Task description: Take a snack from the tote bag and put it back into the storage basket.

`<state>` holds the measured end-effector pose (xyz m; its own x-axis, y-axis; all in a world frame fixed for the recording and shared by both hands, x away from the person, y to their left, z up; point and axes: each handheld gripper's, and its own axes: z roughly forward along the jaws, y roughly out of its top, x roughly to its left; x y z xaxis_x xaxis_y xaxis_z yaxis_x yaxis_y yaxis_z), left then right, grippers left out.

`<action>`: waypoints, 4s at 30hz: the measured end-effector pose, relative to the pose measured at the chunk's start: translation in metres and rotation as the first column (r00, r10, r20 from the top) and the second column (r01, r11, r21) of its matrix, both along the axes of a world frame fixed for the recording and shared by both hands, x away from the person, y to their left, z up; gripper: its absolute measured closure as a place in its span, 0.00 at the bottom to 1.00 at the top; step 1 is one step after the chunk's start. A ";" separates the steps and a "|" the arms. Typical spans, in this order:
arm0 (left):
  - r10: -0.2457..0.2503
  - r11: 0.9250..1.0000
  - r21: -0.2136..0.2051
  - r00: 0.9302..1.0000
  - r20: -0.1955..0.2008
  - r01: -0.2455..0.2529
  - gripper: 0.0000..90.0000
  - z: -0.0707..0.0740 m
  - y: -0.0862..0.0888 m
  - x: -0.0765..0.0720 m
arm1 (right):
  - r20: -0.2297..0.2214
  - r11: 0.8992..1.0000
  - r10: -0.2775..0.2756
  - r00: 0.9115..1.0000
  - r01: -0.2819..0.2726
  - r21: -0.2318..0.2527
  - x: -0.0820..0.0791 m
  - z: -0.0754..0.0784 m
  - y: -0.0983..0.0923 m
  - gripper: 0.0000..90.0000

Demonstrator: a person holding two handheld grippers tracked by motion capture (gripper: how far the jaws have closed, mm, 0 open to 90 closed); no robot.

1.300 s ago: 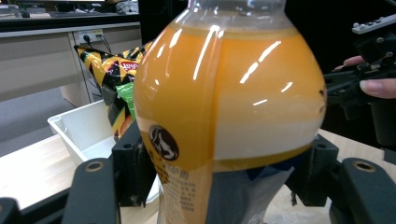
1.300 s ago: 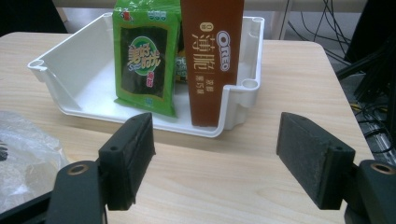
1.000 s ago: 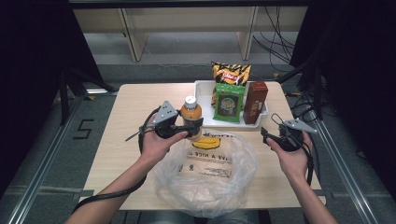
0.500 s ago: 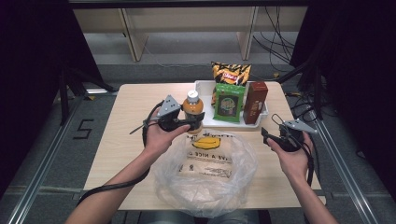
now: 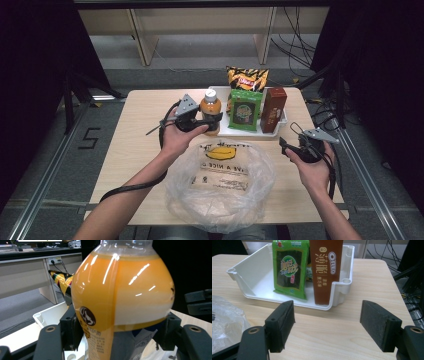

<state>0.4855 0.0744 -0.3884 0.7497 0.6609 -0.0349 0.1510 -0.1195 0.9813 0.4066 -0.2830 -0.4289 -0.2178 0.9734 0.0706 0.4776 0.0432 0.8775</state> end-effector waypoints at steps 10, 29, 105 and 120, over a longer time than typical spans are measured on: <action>-0.004 1.000 0.013 1.000 -0.001 0.004 0.39 0.001 -0.010 0.012 | 0.000 1.000 0.005 1.000 -0.005 0.004 0.000 0.000 0.000 0.31; 0.069 0.988 0.130 0.989 0.132 -0.087 0.39 0.008 -0.012 0.042 | -0.020 1.000 -0.009 1.000 0.009 0.029 -0.002 -0.001 0.003 0.31; 0.109 0.993 0.050 0.991 -0.080 -0.106 0.38 -0.032 -0.038 0.097 | -0.039 1.000 0.006 0.999 -0.005 0.027 -0.001 -0.007 0.005 0.32; 0.118 0.991 0.067 0.988 -0.096 -0.112 0.38 -0.042 -0.040 0.102 | -0.049 1.000 0.004 0.999 -0.003 0.025 -0.002 -0.007 0.005 0.32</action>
<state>0.5876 0.0348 -0.4305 0.6633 0.7458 -0.0625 0.2640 -0.1550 0.9520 0.4050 -0.2783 -0.4357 -0.2171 0.9705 0.1052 0.5202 0.0238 0.8537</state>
